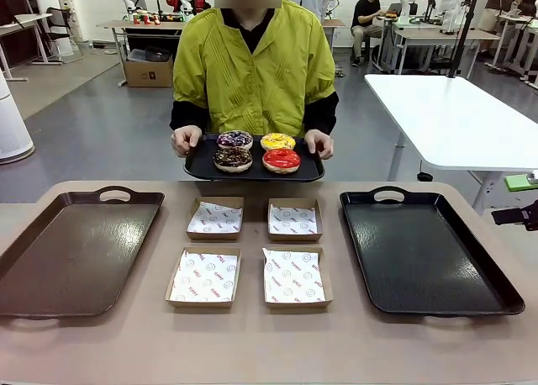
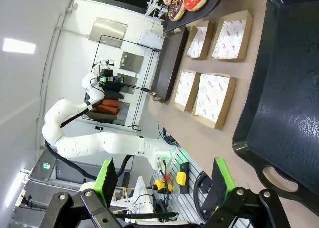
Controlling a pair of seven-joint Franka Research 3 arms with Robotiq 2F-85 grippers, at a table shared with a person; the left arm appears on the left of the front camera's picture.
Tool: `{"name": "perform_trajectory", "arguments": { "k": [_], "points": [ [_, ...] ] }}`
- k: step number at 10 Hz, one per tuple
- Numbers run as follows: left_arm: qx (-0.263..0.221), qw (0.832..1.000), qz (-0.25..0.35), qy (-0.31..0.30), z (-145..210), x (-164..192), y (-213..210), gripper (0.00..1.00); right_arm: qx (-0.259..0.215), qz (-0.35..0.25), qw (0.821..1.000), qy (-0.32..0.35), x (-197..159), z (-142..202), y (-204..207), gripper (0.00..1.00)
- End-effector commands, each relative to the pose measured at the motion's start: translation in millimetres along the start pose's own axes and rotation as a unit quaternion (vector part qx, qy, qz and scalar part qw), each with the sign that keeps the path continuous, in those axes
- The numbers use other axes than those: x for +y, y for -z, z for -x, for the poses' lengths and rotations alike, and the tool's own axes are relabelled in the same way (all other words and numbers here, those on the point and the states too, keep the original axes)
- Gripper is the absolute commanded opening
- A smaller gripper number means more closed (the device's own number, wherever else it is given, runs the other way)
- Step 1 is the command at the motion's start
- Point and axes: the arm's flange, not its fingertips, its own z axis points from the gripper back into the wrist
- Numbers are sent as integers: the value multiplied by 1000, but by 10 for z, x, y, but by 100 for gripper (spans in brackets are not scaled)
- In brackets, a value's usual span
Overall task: Individually package the donuts and arrange them on the tray.
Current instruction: Pick up one Paper togo box.
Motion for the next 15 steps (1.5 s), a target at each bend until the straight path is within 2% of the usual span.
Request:
{"name": "perform_trajectory", "arguments": {
  "k": [1,5,6,8,10,11,14,15],
  "points": [
    [-6,1000,5,-8,-4,-29,-11,100,2,-3,1000,-5,17,4,-2,100],
    [0,1000,0,0,0,0,0,100,2,-3,1000,-5,17,4,-2,100],
    [8,999,-44,-4,-107,-178,135,100,2,-3,1000,-5,17,4,-2,100],
    [61,989,-129,-29,-501,-629,648,100,2,-3,1000,-5,17,4,-2,100],
    [124,969,-206,-55,-788,-852,1166,100,2,-3,1000,-5,17,4,-2,100],
    [162,951,-257,-63,-882,-867,1549,100,2,-3,1000,-5,17,4,-2,100],
    [228,894,-375,-90,-978,-563,2527,100,2,-3,1000,-5,17,4,-2,100],
    [243,882,-395,-85,-934,-491,2788,100,2,-3,1000,-5,17,4,-2,100]
  ]
}}
